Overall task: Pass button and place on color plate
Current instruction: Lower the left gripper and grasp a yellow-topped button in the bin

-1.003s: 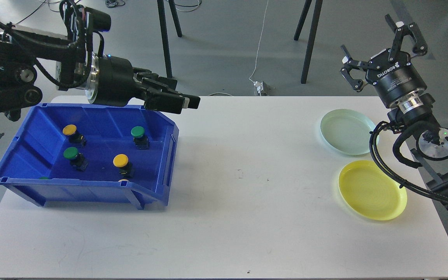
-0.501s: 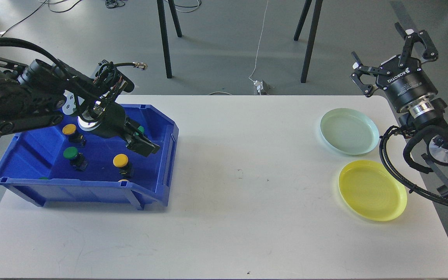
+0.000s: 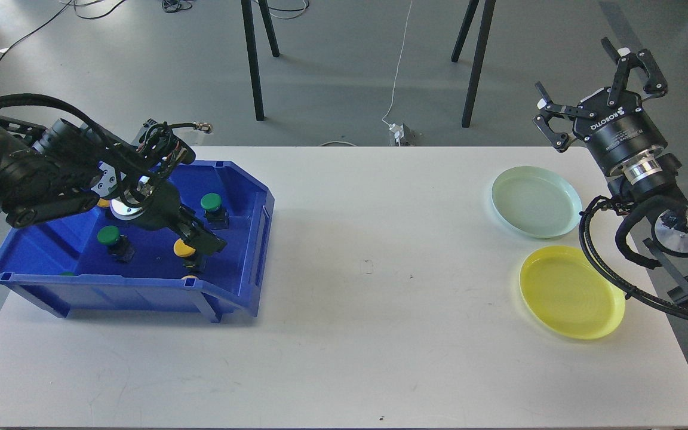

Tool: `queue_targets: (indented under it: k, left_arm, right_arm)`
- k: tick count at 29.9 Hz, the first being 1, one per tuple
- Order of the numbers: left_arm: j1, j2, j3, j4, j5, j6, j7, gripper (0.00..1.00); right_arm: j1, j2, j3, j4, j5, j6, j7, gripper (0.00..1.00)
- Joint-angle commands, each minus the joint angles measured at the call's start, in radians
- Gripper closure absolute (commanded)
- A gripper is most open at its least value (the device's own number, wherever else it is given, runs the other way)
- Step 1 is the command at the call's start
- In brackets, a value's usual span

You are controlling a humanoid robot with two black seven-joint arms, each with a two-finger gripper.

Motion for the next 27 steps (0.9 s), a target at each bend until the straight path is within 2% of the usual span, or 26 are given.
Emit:
queue_targets:
  k: [1, 10, 27]
  left_arm:
    - [0.044, -0.002, -0.016, 0.064, 0.001, -0.011, 0.000, 0.02]
    - [0.127, -0.039, -0.042, 0.175, 0.004, -0.039, 0.000, 0.03]
    - [0.162, -0.040, -0.042, 0.206, 0.004, -0.057, 0.000, 0.05]
  right_arm:
    - [-0.006, -0.001, 0.002, 0.000, 0.000, 0.000, 0.001, 0.00]
    - [-0.022, -0.001, 0.002, 0.002, 0.000, 0.000, 0.001, 0.00]
    - [-0.029, -0.004, 0.004, 0.002, 0.000, 0.000, 0.001, 0.00]
